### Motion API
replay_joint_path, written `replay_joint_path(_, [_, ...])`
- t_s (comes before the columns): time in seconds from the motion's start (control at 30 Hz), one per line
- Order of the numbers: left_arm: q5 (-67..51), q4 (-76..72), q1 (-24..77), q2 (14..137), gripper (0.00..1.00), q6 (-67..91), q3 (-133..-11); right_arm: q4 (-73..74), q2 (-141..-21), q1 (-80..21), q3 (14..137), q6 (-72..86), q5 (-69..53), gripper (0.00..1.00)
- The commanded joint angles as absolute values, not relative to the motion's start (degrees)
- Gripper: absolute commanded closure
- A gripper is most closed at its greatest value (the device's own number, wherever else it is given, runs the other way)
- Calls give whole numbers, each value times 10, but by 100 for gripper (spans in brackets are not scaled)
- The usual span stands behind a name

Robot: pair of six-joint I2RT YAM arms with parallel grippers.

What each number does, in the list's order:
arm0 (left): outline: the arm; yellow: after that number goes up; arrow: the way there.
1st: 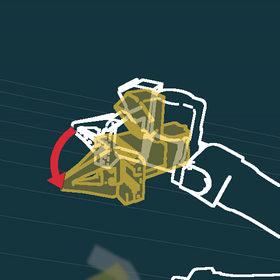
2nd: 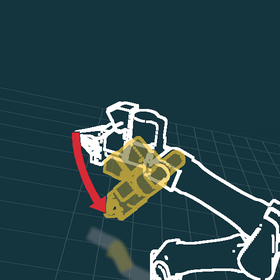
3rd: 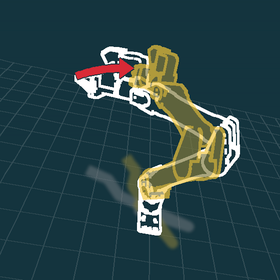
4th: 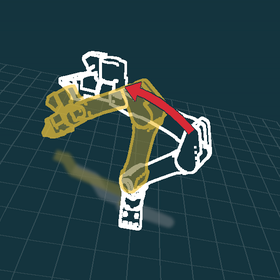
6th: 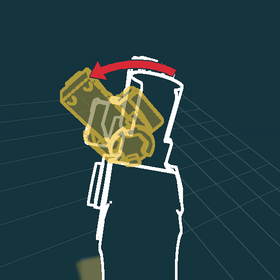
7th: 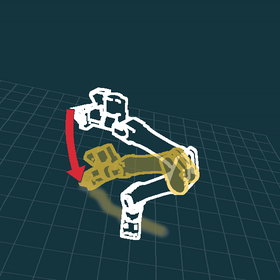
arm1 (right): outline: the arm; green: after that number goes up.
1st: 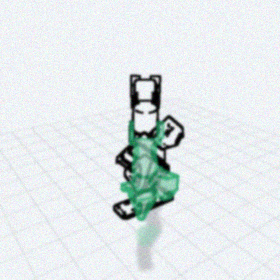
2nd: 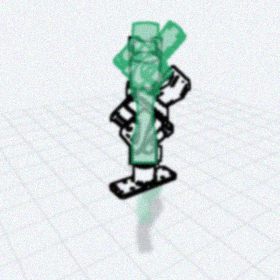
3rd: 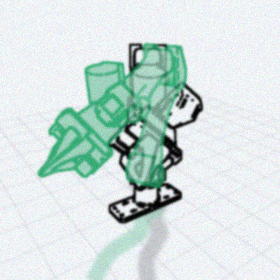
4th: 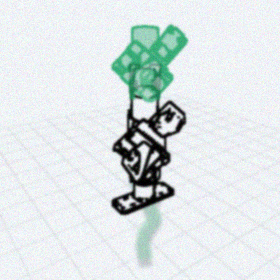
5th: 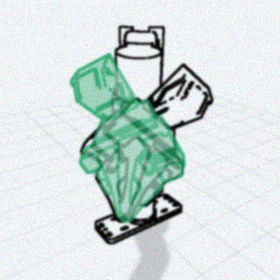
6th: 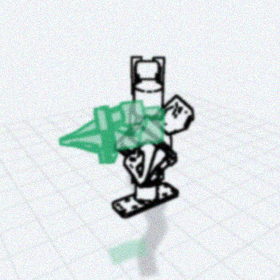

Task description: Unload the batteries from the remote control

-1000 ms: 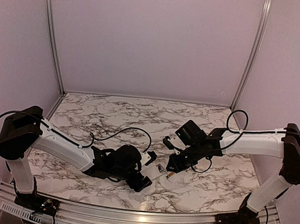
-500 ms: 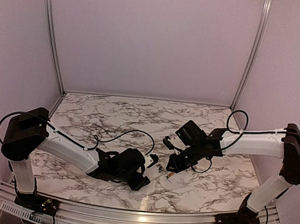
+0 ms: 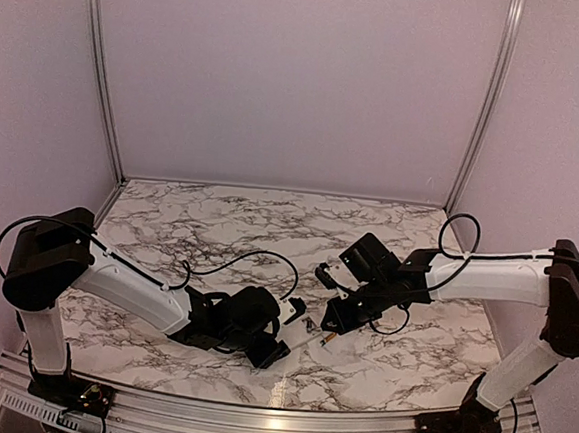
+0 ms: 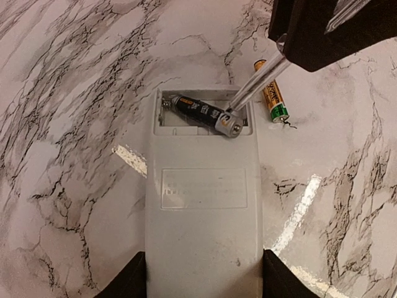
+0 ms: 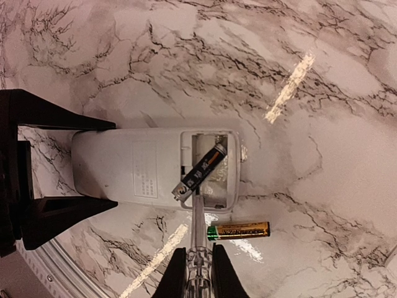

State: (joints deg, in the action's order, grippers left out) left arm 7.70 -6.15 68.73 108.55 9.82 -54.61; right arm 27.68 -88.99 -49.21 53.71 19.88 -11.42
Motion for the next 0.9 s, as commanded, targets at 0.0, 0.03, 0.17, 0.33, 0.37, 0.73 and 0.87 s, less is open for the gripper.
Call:
replay_joint_path(0.0, [55, -64, 691, 1091, 62, 94, -547, 265, -872, -491, 534, 204, -104, 100])
replay_joint_path(0.03, [54, -64, 691, 1090, 62, 94, -546, 265, -871, -491, 534, 204, -103, 100])
replay_joint_path(0.17, [54, -64, 691, 1090, 62, 94, -546, 264, -865, -492, 535, 209, -93, 100])
replay_joint_path(0.33, [56, -62, 691, 1092, 62, 95, -548, 261, -858, -491, 536, 214, -80, 100])
replay_joint_path(0.37, [57, -62, 691, 1092, 62, 96, -548, 258, -856, -491, 535, 214, -81, 100])
replay_joint_path(0.73, [57, -62, 691, 1086, 62, 99, -546, 243, -875, -491, 528, 212, -87, 100])
replay_joint_path(0.87, [55, -63, 691, 1085, 63, 99, -545, 243, -881, -491, 529, 210, -88, 100])
